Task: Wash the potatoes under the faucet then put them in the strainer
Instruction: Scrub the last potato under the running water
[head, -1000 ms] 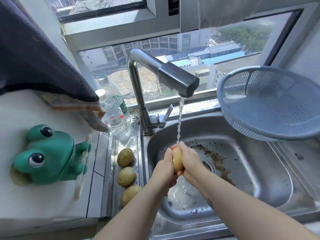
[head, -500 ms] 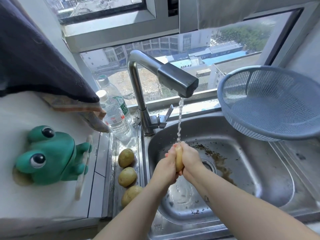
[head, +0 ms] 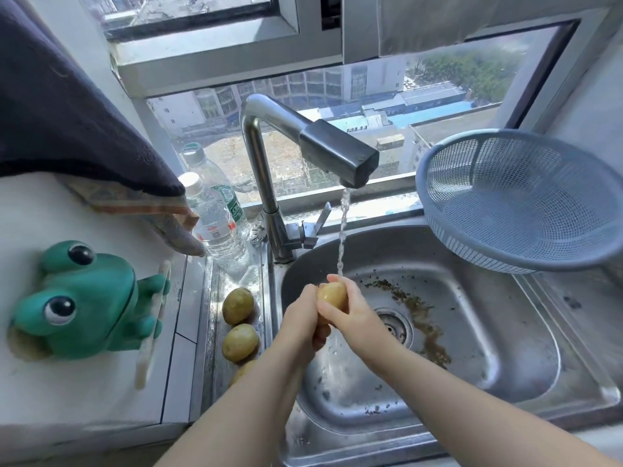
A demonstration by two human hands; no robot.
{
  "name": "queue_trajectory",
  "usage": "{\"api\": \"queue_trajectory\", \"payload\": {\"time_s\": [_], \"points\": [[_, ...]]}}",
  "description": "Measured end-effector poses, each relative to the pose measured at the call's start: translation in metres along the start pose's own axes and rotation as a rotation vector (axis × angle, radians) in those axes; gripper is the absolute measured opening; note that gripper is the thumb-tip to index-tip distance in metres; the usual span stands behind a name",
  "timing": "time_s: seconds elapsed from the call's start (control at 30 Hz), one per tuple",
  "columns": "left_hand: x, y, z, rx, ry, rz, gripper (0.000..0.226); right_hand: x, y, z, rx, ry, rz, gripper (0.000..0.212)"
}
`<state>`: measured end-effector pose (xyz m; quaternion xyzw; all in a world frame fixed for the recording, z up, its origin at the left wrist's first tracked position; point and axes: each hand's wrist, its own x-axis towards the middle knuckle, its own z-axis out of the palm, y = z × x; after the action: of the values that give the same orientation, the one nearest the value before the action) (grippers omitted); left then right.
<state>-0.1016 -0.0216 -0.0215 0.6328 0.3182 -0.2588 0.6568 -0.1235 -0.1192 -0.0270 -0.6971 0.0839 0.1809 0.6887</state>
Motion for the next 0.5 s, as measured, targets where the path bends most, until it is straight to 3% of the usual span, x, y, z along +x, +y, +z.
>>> {"api": "queue_trajectory", "payload": {"time_s": [0.1,0.2,0.37,0.5], "points": [[-0.004,0.002,0.002,-0.043,-0.15,-0.096,0.026,0.003,0.0,-0.001,-0.038,0.106,-0.061,0.031],[-0.005,0.0,0.004,0.029,-0.171,-0.076,0.03,0.009,-0.004,0.004,-0.013,0.223,-0.071,0.009],[-0.001,-0.001,0.003,0.134,-0.13,0.006,0.034,0.025,-0.008,0.015,0.277,0.432,0.2,0.033],[0.0,0.003,-0.005,0.066,-0.217,-0.114,0.044,0.022,-0.022,0.009,0.609,0.257,0.339,0.042]]}}
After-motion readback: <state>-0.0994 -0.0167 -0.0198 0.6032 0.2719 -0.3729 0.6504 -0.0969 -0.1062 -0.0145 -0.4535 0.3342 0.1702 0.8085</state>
